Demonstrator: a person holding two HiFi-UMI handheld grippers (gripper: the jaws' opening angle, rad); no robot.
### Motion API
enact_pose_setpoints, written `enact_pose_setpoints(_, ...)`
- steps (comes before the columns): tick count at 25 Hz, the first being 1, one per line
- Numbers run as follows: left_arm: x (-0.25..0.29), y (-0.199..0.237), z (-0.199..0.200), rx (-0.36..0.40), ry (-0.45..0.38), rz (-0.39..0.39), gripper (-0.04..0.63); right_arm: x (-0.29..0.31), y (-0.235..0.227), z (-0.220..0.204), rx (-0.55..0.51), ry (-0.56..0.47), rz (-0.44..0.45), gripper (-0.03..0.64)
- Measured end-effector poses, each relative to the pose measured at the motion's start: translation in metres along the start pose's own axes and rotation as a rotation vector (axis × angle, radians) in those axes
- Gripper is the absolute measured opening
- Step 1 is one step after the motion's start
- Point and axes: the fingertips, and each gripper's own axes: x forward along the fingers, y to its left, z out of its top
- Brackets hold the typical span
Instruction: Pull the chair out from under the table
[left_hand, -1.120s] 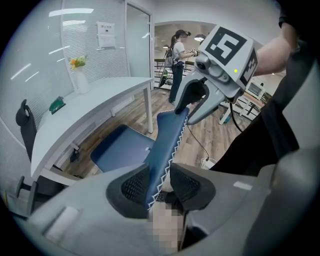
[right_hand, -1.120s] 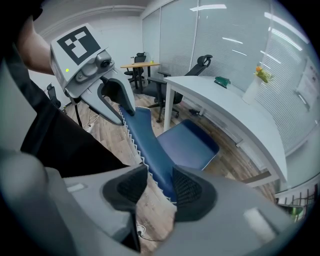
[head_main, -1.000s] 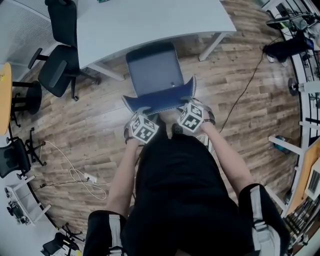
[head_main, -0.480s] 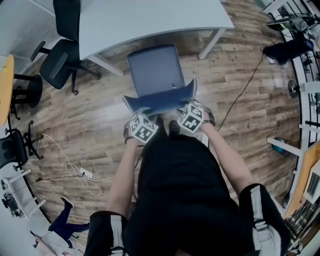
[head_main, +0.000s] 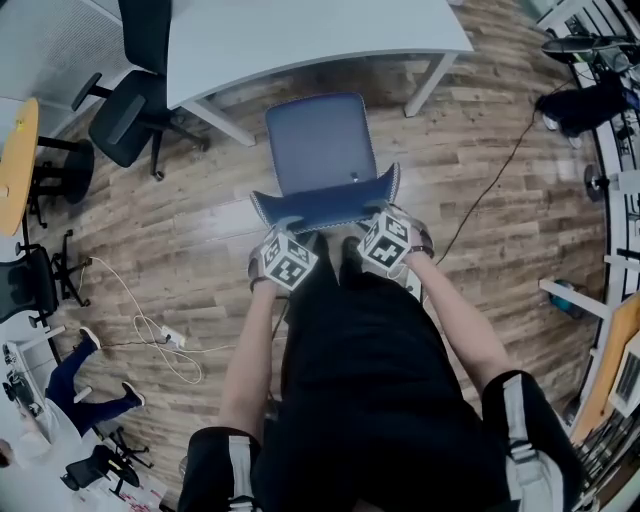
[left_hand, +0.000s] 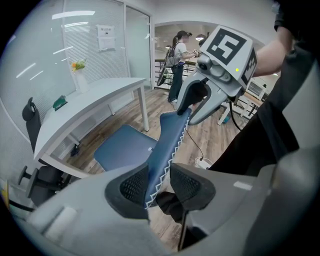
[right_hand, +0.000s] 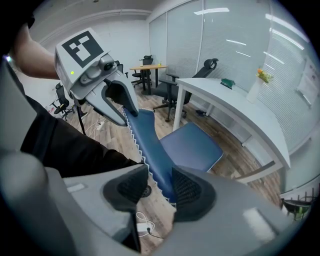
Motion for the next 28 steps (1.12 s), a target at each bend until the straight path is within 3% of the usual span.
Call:
enact_pose_setpoints(13,-0.005,-0.019,-0.016,0.031,0.019,-0.005,0.133,-0.002,0.026,-0.008,0.002,0.017,0.02,0.152)
enact_pose_setpoints(28,-0.02,-0.027,-0.007,0.055,-0.006,-0.033,0.129,-0.02,0.03,-0.008,0.0,0.002,0.02,0.15)
